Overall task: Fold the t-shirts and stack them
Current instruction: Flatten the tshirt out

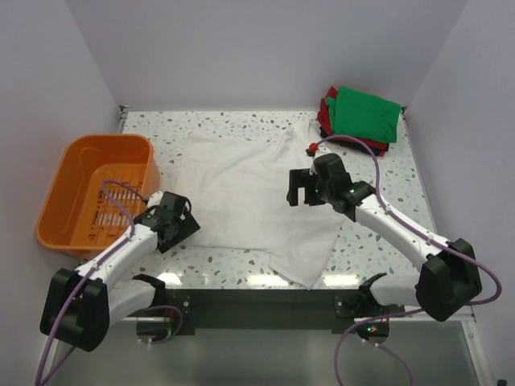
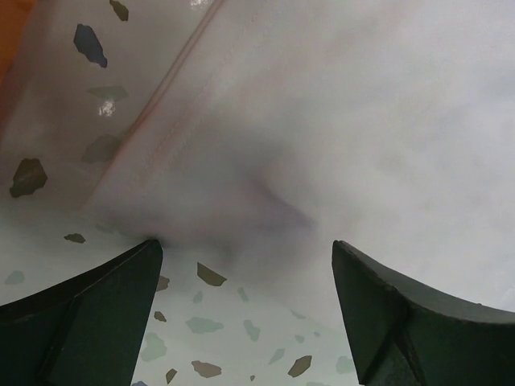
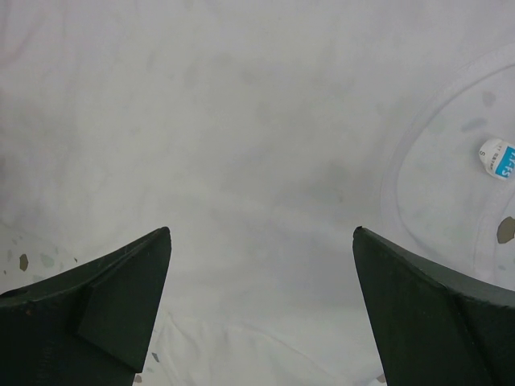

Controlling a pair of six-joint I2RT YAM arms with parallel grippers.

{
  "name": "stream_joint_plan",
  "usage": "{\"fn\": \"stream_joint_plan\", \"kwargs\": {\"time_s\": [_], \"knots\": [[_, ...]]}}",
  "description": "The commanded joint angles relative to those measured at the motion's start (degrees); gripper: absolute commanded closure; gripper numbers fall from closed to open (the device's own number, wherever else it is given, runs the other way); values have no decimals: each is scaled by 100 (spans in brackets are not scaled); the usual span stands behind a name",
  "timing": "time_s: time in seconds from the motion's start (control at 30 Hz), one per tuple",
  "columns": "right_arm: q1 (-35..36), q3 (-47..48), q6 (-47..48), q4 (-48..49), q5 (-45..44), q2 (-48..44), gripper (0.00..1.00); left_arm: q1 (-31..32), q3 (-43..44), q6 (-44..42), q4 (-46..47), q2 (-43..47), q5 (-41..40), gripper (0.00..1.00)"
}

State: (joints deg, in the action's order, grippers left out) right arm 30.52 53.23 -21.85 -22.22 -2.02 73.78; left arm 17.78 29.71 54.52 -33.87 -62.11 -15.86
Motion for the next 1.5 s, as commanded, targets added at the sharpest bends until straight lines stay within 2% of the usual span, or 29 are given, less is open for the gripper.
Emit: {"fn": "stream_joint_plan", "kwargs": {"time_s": [0.0, 0.2, 0.43, 0.57, 0.7, 1.0, 1.13, 1.2, 1.47], "knots": [[15, -59, -74, 191, 88, -48, 1, -55, -98, 638, -207, 76, -347, 9], [15, -94, -48, 174, 44, -39, 1, -47, 34, 1042, -953, 32, -804, 9], [24, -120, 66, 69, -35, -56, 2, -55, 17, 1254, -525, -433, -1069, 12], [24, -181, 93, 60, -105, -135, 2, -64, 17, 1245, -121, -960, -928, 27], [24, -225, 58, -80, -176, -188, 1, -47, 17, 1245, 100, -1146, -805, 48], [85, -621, -197, -492, -61, -583, 1, -55, -229, 1307, -58, -874, -700, 50], [803, -805, -329, -933, -360, -847, 1, -55, -238, 1315, -138, -733, -717, 57], [1095, -955, -495, -1160, -430, -970, 1, -55, -203, 1289, -199, -724, -708, 62], [2975, -1157, -1146, -1908, -633, -953, 5, -55, -159, 1140, -190, -706, -568, 89]]}}
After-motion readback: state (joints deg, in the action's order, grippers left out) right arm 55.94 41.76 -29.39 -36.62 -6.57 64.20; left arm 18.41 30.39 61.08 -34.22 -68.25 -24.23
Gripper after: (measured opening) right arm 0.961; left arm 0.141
